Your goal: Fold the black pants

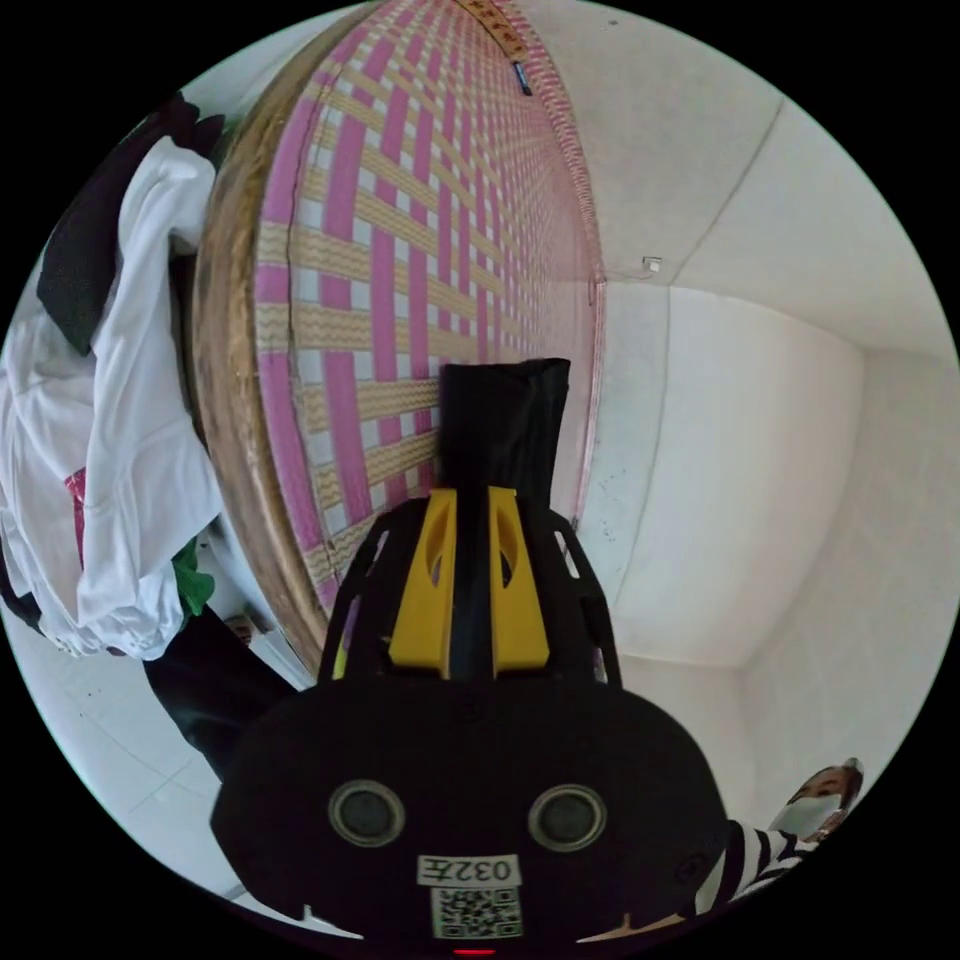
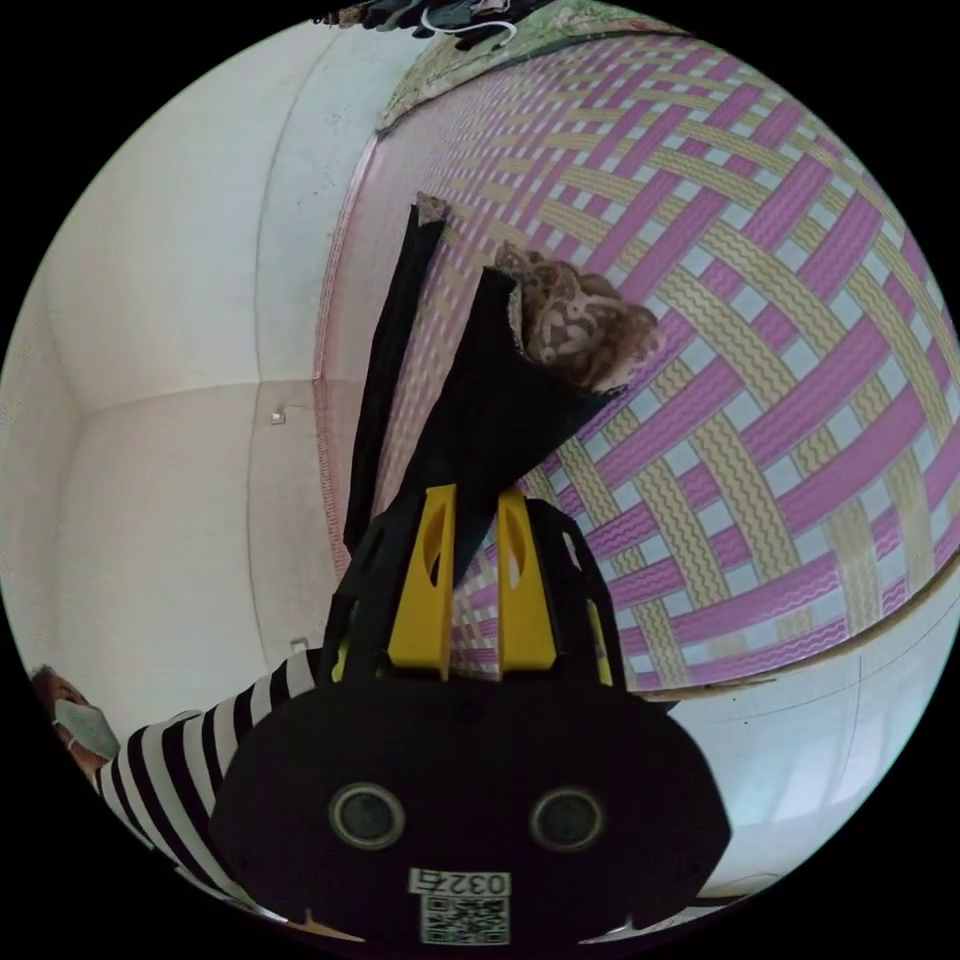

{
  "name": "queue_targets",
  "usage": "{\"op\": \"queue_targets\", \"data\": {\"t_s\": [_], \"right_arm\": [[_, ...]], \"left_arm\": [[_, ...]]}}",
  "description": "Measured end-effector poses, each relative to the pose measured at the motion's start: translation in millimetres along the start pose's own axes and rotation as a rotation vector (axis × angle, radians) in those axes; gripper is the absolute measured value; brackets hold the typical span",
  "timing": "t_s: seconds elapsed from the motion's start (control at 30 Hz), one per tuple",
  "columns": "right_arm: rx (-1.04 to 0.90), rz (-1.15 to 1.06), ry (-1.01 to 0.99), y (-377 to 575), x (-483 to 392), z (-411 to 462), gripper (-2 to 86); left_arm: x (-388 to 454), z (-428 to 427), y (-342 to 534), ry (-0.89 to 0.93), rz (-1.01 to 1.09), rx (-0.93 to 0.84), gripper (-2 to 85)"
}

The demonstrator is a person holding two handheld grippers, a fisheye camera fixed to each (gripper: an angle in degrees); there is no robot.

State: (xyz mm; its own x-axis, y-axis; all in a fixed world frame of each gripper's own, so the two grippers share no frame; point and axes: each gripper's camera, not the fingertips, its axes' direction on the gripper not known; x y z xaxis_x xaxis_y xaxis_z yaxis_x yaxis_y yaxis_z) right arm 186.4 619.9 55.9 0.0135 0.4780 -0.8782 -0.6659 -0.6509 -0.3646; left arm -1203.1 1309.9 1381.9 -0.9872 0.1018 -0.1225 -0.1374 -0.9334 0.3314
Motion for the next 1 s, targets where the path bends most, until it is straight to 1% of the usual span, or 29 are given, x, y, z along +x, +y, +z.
{"op": "queue_targets", "data": {"t_s": [0.07, 0.17, 0.23, 0.37, 0.53, 0.57, 0.63, 0.77, 0.9, 1.0], "right_arm": [[-0.003, 0.007, 0.001, 1.5, -1.1, -0.2, 3.8], [0.057, -0.011, 0.014, 4.7, -8.8, -11.3, 0.2], [0.057, -0.041, -0.031, 3.6, -18.5, -18.1, -0.5], [0.069, -0.087, -0.094, 0.6, -41.3, -32.7, -0.8], [0.136, -0.111, -0.327, -9.8, -76.3, -49.0, -0.8], [0.14, -0.113, -0.336, -11.8, -80.0, -49.0, -0.8], [0.141, -0.08, -0.293, -22.8, -89.8, -44.3, -0.9], [0.136, -0.03, -0.278, -35.2, -98.9, -35.7, -0.9], [0.132, -0.037, -0.183, -44.8, -127.6, -34.2, -0.8], [0.116, -0.036, -0.145, -74.4, -150.8, -29.7, -0.5]], "left_arm": [[1.5, -6.7, 0.4, -0.014, 0.014, 0.013, -0.2], [4.4, -15.1, 0.4, 0.052, 0.03, 0.013, -1.4], [8.5, -21.6, -0.9, 0.188, 0.051, 0.018, -1.5], [18.3, -27.4, -4.3, 0.385, 0.037, 0.049, -1.5], [50.2, -15.3, -14.9, 0.624, 0.04, 0.064, -1.5], [54.1, -12.8, -16.6, 0.64, 0.043, 0.067, -1.5], [63.6, -0.7, -25.1, 0.648, 0.02, 0.075, -1.5], [75.0, 14.4, -35.1, 0.615, -0.028, 0.068, -1.5], [102.5, 28.9, -47.6, 0.54, -0.042, -0.007, -1.5], [129.9, 54.9, -73.5, 0.459, -0.032, -0.068, -1.4]]}}
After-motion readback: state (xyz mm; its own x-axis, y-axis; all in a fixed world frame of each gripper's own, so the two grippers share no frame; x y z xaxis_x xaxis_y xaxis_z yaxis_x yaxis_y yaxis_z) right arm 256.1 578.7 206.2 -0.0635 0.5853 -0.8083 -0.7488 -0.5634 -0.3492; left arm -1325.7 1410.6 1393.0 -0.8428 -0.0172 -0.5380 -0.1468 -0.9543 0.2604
